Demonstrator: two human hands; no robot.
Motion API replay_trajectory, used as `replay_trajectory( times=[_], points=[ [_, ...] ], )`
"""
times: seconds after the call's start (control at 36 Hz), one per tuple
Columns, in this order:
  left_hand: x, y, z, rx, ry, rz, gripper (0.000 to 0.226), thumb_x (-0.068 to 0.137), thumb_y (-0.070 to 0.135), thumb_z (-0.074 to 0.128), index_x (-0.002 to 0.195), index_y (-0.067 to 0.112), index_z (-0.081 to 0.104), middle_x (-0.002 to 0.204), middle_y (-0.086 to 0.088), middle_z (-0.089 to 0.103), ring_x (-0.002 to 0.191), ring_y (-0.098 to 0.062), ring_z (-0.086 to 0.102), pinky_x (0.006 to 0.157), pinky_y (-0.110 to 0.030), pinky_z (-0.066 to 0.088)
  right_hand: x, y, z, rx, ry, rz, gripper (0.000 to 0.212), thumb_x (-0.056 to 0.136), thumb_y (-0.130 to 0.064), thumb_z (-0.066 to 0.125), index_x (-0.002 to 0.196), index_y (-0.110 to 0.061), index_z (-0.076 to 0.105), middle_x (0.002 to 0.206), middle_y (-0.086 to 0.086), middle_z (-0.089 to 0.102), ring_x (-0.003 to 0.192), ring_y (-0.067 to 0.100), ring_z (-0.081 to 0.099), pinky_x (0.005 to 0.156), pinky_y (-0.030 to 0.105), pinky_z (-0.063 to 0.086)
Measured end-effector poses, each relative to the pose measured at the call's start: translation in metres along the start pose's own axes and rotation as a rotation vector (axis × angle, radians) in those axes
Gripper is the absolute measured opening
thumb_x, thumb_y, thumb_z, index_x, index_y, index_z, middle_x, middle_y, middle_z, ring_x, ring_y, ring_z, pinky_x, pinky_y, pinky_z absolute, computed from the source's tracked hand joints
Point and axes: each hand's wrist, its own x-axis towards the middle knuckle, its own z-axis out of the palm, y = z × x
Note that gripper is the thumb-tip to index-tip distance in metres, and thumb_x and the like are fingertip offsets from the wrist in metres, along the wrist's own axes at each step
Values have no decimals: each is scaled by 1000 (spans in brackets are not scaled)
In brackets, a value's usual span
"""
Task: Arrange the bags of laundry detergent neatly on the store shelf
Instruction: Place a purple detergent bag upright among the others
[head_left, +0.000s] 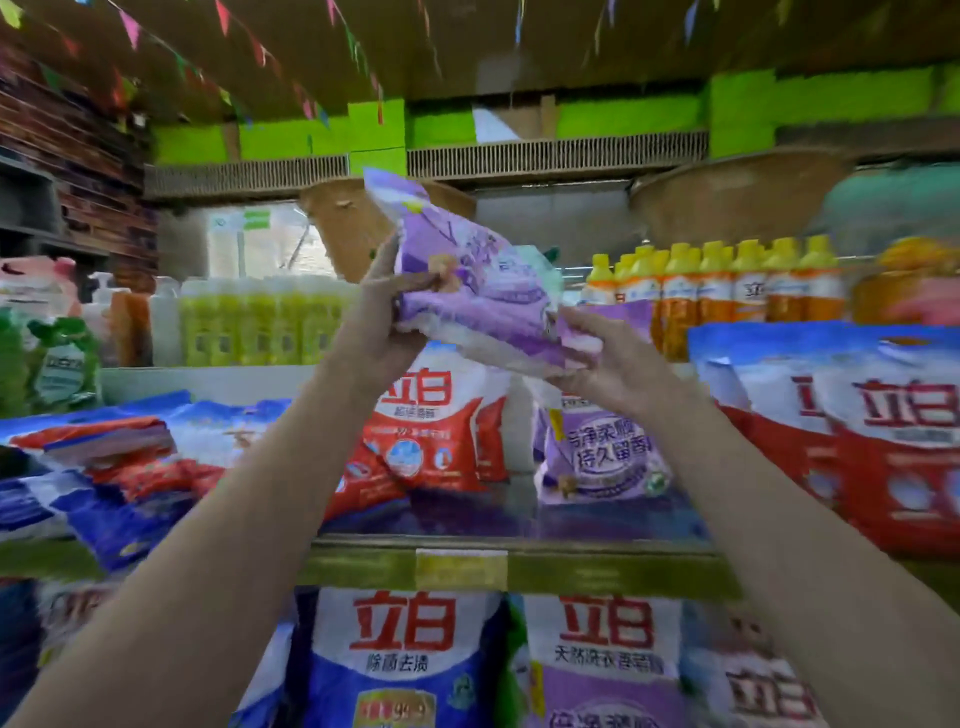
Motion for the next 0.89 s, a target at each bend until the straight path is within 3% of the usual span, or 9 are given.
replay_trajectory(
  times=[0.06, 0.11, 0.22, 0.36, 0.44, 0.5, 0.64, 0.75, 0.89],
  points=[
    [1, -13, -10, -75, -94, -11, 62, 46, 4, 78, 104, 23, 70, 71, 0, 72, 59, -10, 67, 58, -21, 55, -8, 9, -3, -19, -9, 58, 39, 68, -37, 74, 97, -14, 64, 76, 5, 71, 69, 22, 66, 67, 37, 57],
    [0, -24, -22, -52, -141, -61, 66, 38, 10, 85, 101, 26, 70, 79, 1, 73, 65, -10, 68, 61, -20, 54, -18, 13, -2, -19, -66, 68, 28, 74, -35, 67, 93, -14, 65, 75, 3, 72, 64, 18, 69, 61, 30, 56],
    [-12, -46, -40, 111, -134, -192, 53, 48, 10, 71, 96, 32, 73, 75, 6, 71, 56, -3, 64, 43, -13, 45, -29, 21, -13, -10, -59, -27, 11, 89, -2, 52, 89, -9, 61, 73, 1, 71, 61, 11, 69, 56, 24, 58],
    [-23, -73, -43, 315, -154, -190, 47, 65, -11, 61, 104, 16, 58, 68, 2, 71, 54, -7, 65, 52, -17, 52, -32, 33, -42, -116, 96, -144, 41, 78, 13, 60, 98, -23, 53, 91, -7, 65, 70, 10, 69, 60, 25, 55],
    [-24, -87, -35, 501, -87, -180, 50, 80, -27, 38, 99, 16, 53, 62, 6, 70, 52, -4, 64, 52, -19, 51, -35, 36, -55, -248, 99, -185, 43, 78, 12, 61, 99, -24, 52, 97, -10, 61, 90, 14, 64, 84, 35, 52],
    [-26, -98, -28, 583, -107, -182, 54, 77, -30, 34, 95, 17, 52, 61, 10, 69, 53, -1, 63, 51, -18, 50, -38, 37, -65, -316, 129, -188, 47, 79, 11, 61, 108, -24, 48, 101, -14, 58, 95, 11, 60, 89, 31, 48],
    [-31, -126, -20, 696, -146, -192, 63, 71, -35, 33, 116, 5, 51, 79, 8, 73, 64, 2, 67, 51, -16, 52, -47, 33, -89, -408, 162, -167, 51, 76, 16, 60, 116, -15, 54, 107, 3, 67, 100, 26, 64, 91, 41, 51],
    [-32, -145, -9, 681, -109, -172, 58, 73, -33, 33, 117, -1, 54, 97, -14, 67, 59, -4, 67, 47, -16, 51, -51, 22, -108, -540, 186, -165, 51, 76, 16, 61, 118, -10, 54, 111, 7, 66, 98, 20, 65, 82, 27, 55],
    [-19, -179, 2, 734, 57, -159, 44, 71, -27, 41, 78, 12, 60, 80, -7, 68, 74, -20, 66, 76, -38, 55, -52, 21, -133, -556, 259, -134, 51, 77, 17, 59, 119, -12, 53, 108, 1, 66, 94, 12, 65, 70, 16, 53]
  ],
)
